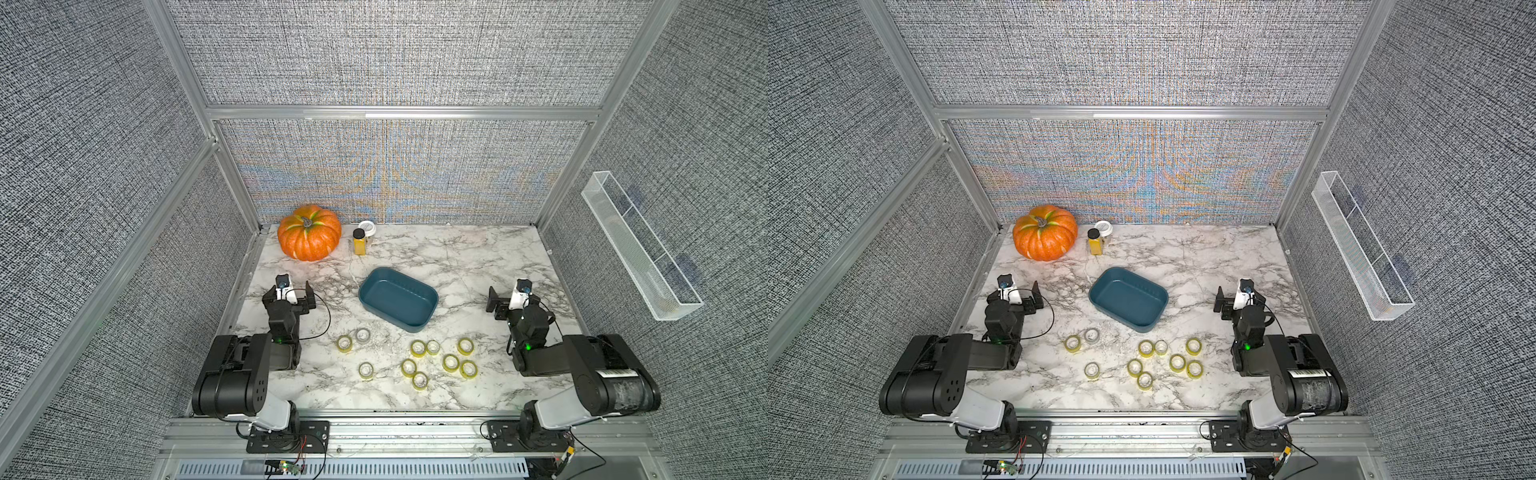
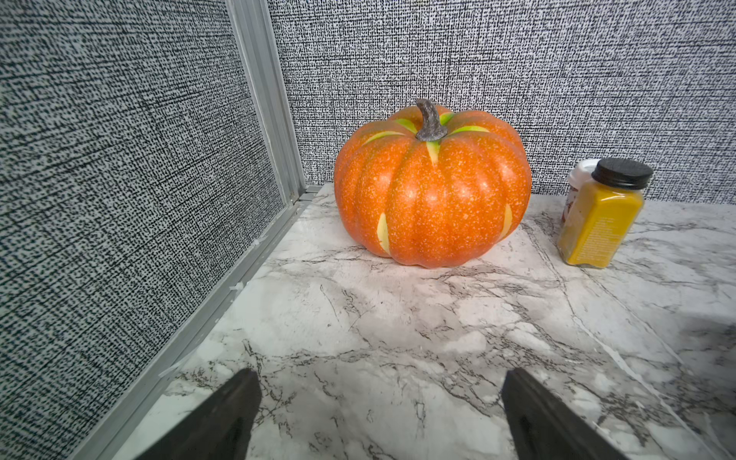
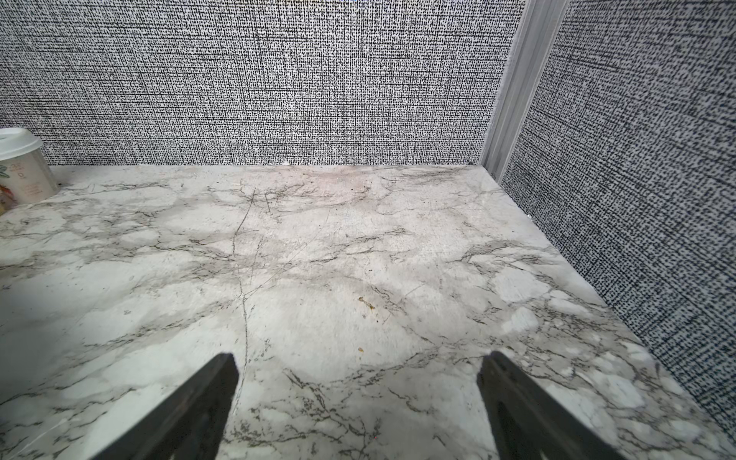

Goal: Put the transparent tape into the storage box
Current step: Pick up the tape from the center of the board.

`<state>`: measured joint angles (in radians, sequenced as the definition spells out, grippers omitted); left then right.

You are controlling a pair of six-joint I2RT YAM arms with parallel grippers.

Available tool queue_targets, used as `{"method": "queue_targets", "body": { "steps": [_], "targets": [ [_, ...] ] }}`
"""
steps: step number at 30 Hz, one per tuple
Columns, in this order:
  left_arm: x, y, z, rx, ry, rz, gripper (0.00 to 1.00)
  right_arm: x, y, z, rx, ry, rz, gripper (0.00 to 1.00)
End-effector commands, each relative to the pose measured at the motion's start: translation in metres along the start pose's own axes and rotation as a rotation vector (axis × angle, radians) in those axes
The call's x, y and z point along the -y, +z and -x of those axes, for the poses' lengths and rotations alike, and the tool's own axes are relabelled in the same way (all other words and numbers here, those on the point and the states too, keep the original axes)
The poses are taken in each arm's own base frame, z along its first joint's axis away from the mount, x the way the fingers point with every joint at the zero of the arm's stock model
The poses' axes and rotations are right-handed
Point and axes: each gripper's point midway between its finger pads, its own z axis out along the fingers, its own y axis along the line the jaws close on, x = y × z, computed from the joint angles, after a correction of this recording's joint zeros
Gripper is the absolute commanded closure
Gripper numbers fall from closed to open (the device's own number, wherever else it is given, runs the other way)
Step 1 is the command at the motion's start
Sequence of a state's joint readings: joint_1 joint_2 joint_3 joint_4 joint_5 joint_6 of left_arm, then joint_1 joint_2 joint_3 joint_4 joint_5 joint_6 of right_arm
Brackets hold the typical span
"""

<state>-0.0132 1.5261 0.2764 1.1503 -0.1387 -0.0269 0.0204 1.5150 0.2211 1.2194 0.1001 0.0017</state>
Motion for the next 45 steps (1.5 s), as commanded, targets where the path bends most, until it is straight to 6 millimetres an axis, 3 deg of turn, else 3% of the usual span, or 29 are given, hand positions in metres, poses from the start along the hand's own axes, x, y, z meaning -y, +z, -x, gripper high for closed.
{"method": "queue_targets", "body": {
  "steps": [1, 3, 5, 7, 12, 14, 16, 19, 22, 28, 31, 37, 45],
  "targets": [
    [0.0, 0.0, 0.008, 0.028, -0.005, -0.003, 0.08, -0.002, 0.0, 0.009, 0.027, -0.006, 0.007, 0.01],
    [0.0, 0.0, 0.015, 0.042, -0.009, 0.002, 0.18, -0.003, 0.012, 0.012, -0.045, -0.02, -0.011, 0.01],
    [-0.003, 0.002, 0.025, 0.0, -0.006, 0.017, 0.17, 0.007, 0.032, 0.02, -0.16, 0.028, -0.094, 0.01],
    [-0.008, 0.003, 0.039, -0.037, -0.047, 0.052, 0.17, 0.009, 0.038, 0.029, -0.19, 0.035, -0.118, 0.01],
    [-0.014, -0.011, 0.064, -0.1, -0.212, 0.091, 0.15, 0.018, 0.027, 0.033, -0.243, 0.116, -0.184, 0.01],
    [-0.018, -0.024, 0.067, -0.104, -0.313, 0.111, 0.04, 0.013, 0.023, 0.033, -0.285, 0.14, -0.16, 0.01],
    [-0.015, -0.035, 0.073, -0.112, -0.376, 0.088, 0.0, 0.003, 0.018, 0.033, -0.327, 0.159, -0.104, 0.01],
    [-0.002, -0.047, 0.076, -0.142, -0.425, 0.012, 0.01, -0.014, 0.005, 0.029, -0.391, 0.222, -0.017, 0.02],
    [0.016, -0.054, 0.068, -0.226, -0.45, -0.069, 0.0, -0.045, -0.013, 0.021, -0.459, 0.281, 0.136, 0.13],
    [0.048, -0.069, 0.037, -0.408, -0.493, -0.148, 0.01, -0.101, -0.051, -0.006, -0.653, 0.181, 0.266, 0.22],
    [0.071, -0.08, 0.025, -0.454, -0.504, -0.203, 0.01, -0.119, -0.069, -0.015, -0.717, 0.155, 0.301, 0.23],
    [0.091, -0.092, 0.012, -0.524, -0.481, -0.234, 0.01, -0.121, -0.101, -0.044, -0.856, 0.158, 0.259, 0.3],
    [0.095, -0.098, 0.03, -0.482, -0.518, -0.266, 0.0, -0.122, -0.148, -0.072, -0.966, 0.189, 0.214, 0.37]
  ]
}}
